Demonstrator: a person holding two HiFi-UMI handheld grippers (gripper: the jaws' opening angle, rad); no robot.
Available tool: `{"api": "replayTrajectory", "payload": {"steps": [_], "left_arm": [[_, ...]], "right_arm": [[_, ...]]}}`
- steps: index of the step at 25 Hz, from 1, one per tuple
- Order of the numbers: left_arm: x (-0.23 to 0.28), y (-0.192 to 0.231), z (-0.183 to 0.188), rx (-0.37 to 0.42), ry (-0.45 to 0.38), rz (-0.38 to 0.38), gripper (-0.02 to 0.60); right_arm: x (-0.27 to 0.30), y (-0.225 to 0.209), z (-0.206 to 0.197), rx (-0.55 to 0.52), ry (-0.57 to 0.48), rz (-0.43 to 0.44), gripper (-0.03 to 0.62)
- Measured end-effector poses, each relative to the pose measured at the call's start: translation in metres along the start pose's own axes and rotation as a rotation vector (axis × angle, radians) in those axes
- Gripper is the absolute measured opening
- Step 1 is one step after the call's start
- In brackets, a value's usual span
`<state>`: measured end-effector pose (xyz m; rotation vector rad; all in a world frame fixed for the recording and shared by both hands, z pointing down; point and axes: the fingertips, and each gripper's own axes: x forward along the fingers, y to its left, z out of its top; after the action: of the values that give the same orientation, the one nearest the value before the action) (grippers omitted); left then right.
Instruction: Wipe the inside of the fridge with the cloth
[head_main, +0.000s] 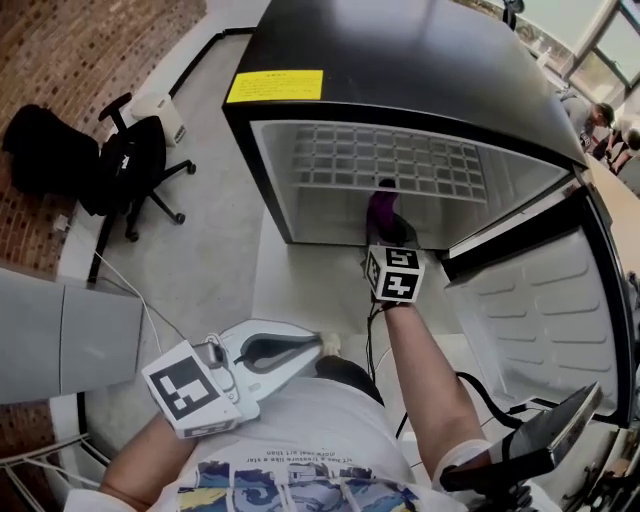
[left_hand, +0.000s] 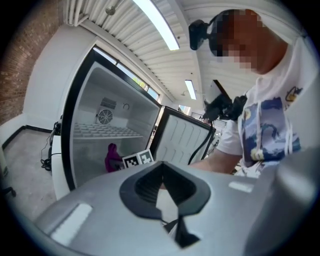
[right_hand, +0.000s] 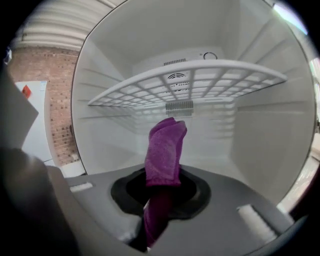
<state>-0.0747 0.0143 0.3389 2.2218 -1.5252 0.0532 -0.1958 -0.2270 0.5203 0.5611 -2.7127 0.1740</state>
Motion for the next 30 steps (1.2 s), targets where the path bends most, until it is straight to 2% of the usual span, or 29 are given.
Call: {"api": "replayTrajectory", "payload": {"steps": [7,13,17,21,30], "left_arm": [[0.028,-0.013,0.002,0.035,0.018,-0.117,0.008],[0.038,-0.01,0.004,0.056,0.032,-0.14,0.008],[0.039,-0.005,0.007,0.064,0.031,-0.135,0.008],[0.036,0.0,0.008,0.056,0.026,-0.116,0.006],[0.026,0.008,0.006,0.036,0.009,-0.08,0.007]], "right_arm": [[-0.044,-0.097,-0.006,-0.019,0.024,-0.268,0.054],[-0.052,-0.125,-0.028,0.009,0.11,-0.359,0.054],[-0.042,-0.126,-0.046,0.012,0.168,-0.364,0.054],[-0.035,-0.118,-0.06,-0.019,0.225,-0.332,0.054],[-0.017,-0.081,-0.069,-0.041,0.245,-0.232,0.054]]}}
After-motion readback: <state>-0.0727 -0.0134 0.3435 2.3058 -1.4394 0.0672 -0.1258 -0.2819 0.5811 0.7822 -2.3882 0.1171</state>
